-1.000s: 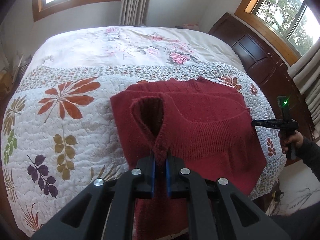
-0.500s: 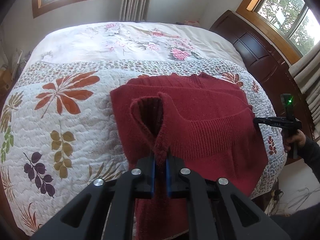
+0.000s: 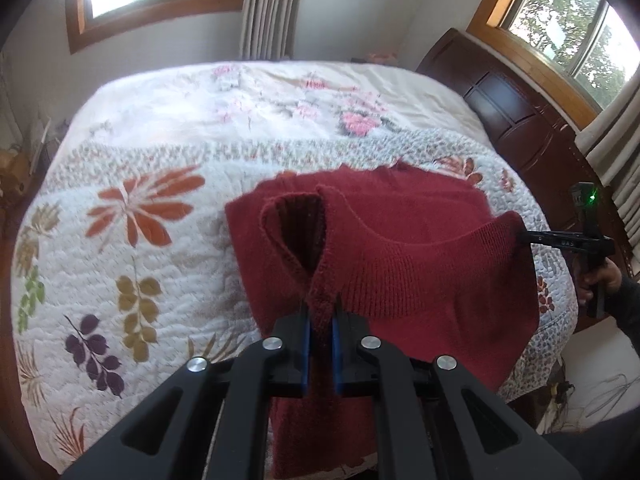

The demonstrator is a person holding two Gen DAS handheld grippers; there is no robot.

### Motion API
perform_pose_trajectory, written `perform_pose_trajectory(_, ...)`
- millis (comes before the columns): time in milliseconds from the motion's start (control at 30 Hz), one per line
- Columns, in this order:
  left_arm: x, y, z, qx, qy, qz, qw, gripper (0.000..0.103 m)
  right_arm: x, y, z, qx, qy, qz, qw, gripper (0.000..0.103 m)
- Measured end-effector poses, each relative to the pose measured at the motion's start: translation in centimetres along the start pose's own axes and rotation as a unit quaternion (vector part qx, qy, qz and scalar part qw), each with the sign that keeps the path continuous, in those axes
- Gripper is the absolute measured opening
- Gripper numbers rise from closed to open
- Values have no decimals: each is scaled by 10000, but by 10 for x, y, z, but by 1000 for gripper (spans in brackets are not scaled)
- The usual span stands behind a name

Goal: Fold small clothes
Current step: 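Lift the held sweater edge with both grippers and fold it over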

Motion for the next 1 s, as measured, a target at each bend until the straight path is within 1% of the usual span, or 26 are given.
perform_pose_trajectory(133, -15, 32, -8, -79, -99, -482, 9988, 8, -13, 39, 20, 30, 92, -470, 9988, 5)
perform_pose_trajectory(233, -29, 56, -8, -41, -54, -857, 9963, 8, -28, 69, 30, 54, 141, -868, 9961, 5)
perform_pose_trajectory(333, -44, 66, -5, 10, -62, -1063, 9943, 8, -46, 89, 38, 23, 175, -1172, 9929, 5)
perform_pose_trajectory(433, -60, 61, -2, 25, -114, -1141, 9934, 8, -64, 95, 37, -9, 157, -1318, 9912, 5)
perform_pose_trajectory(500, -72, 52, 0, 60, -150, -1197, 9927, 8, -73, 94, 35, 41, 157, -1356, 9906, 5)
perform_pose_trajectory(567, -88, 36, 5, 111, -132, -1166, 9930, 8, -87, 86, 28, 97, 136, -1352, 9907, 5)
perform_pose_trajectory(700, -108, 14, 8, 28, -232, -1119, 9934, 8, -108, 72, 14, 179, 43, -1298, 9914, 5)
perform_pose_trajectory(867, -126, -2, 4, 5, -381, -1126, 9929, 8, -126, 55, 7, 279, 37, -1196, 9924, 5)
perform_pose_trajectory(1000, -136, -17, 5, 59, -404, -1065, 9935, 8, -138, 37, 0, 319, -4, -1083, 9936, 5)
Point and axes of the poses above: each gripper's, at about its wrist camera, not at the fingertips, and y roughly against the way its jaws point, z to its left, x to its underside, the point moved 4 cm from there along -y, roughly the way its jaws point, and after that the axes turned 14 degrees about -x, right-handed, at the moved point
